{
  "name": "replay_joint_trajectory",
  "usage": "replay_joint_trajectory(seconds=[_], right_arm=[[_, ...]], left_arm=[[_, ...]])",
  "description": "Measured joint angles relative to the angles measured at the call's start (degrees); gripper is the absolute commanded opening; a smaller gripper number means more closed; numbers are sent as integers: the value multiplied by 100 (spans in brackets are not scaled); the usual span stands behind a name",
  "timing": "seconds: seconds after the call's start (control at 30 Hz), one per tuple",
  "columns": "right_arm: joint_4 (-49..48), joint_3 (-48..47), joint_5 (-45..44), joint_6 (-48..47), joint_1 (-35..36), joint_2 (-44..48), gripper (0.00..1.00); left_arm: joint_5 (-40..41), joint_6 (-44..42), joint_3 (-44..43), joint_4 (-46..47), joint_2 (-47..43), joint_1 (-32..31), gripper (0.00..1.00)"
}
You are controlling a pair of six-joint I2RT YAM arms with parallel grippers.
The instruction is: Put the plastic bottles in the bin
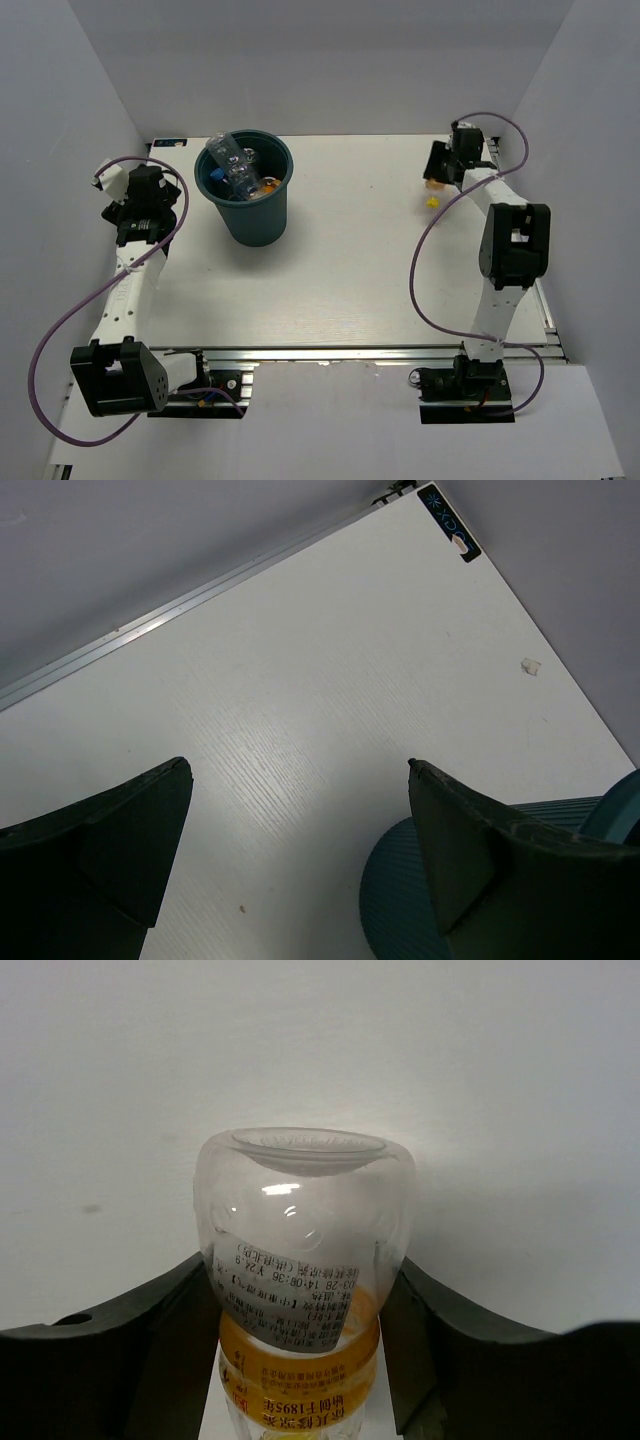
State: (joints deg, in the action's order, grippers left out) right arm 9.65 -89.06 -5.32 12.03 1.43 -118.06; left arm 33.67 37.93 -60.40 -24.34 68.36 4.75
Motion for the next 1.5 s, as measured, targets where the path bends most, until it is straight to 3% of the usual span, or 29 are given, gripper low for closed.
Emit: replay_joint_trajectory(seconds=[0.13,0.27,0.4,0.53,0.7,0.87,0.97,1.0,1.03,1.37,1.5], right_arm=[[-496,28,964,-461,520,968,38],[-1241,-275,1580,-1102,1775,1818,40],[-2157,-752,1777,-1215,3014,2070,40],[-2726,-1427,1735,-922,3423,1617,43],[-2625,-3121,1443,-734,3901,116,45],[-2306,-3663,1119,-562,4435,-813,66],[-2223,-3440,1045,-507,4564,-855,76],[-2216,-3410,1023,-501,4568,-852,88],[-2192,-3401,997,-483,4557,-831,89],[-1283,-3379,1104,-970,4389,251,89],[-872,-2485,855,-977,4177,1440,89]], left_arm=[[-26,2,0,-2,-4,0,98],[-68,2,2,4,-57,0,98],[-208,0,4,87,-111,0,98],[-330,0,4,107,-114,0,98],[-474,-42,4,162,-114,0,98],[-557,-85,4,210,-146,0,98],[-564,-111,4,227,-181,0,98],[-564,-122,2,236,-186,0,98],[-566,-131,2,238,-188,0,98],[-625,-175,-11,210,-227,0,98],[-730,-170,-31,205,-240,0,98]])
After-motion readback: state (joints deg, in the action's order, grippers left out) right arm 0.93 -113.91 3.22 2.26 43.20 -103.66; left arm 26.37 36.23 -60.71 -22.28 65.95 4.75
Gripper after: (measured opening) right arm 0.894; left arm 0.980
